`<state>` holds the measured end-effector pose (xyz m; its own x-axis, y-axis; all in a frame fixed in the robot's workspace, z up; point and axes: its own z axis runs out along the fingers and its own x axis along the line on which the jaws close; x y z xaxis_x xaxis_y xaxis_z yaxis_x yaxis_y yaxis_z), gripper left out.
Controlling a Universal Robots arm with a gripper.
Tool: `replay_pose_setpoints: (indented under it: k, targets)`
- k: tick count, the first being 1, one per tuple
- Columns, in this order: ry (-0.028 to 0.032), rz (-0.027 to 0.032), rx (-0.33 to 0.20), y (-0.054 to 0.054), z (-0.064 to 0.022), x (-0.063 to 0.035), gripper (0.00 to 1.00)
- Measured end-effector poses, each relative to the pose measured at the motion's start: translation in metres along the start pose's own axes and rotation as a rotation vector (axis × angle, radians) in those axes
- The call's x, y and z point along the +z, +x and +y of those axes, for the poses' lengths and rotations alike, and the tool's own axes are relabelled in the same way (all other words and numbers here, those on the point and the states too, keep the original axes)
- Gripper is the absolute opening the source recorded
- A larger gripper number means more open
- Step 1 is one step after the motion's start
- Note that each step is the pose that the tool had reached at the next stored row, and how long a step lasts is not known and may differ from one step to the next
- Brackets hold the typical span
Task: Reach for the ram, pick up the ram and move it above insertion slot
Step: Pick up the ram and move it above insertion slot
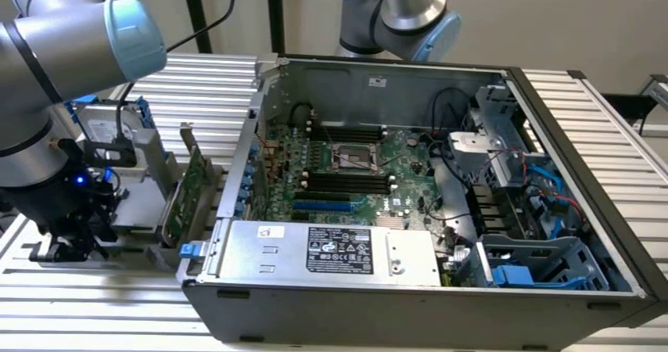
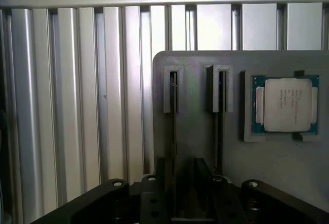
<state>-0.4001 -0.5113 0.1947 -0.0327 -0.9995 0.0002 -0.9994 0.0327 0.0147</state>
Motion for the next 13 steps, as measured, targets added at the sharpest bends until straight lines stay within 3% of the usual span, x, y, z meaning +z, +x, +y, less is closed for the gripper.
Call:
replay_pose_setpoints:
  k: [3, 4, 8, 9, 13]
  targets:
    - [-0.0002, 0.0000, 0.000, 0.0000, 0.0000, 0.0001, 0.28]
    - [-0.0001, -0.0001, 0.000, 0.0000, 0.0000, 0.0002, 0.21]
    - [-0.0002, -0.0003, 0.000, -0.0001, 0.0000, 0.0003, 0.19]
    - [-0.0002, -0.0003, 0.000, -0.0001, 0.0000, 0.0002, 0.14]
    - [-0.0009, -0.0001, 0.000, -0.0001, 0.0001, 0.0002, 0.14]
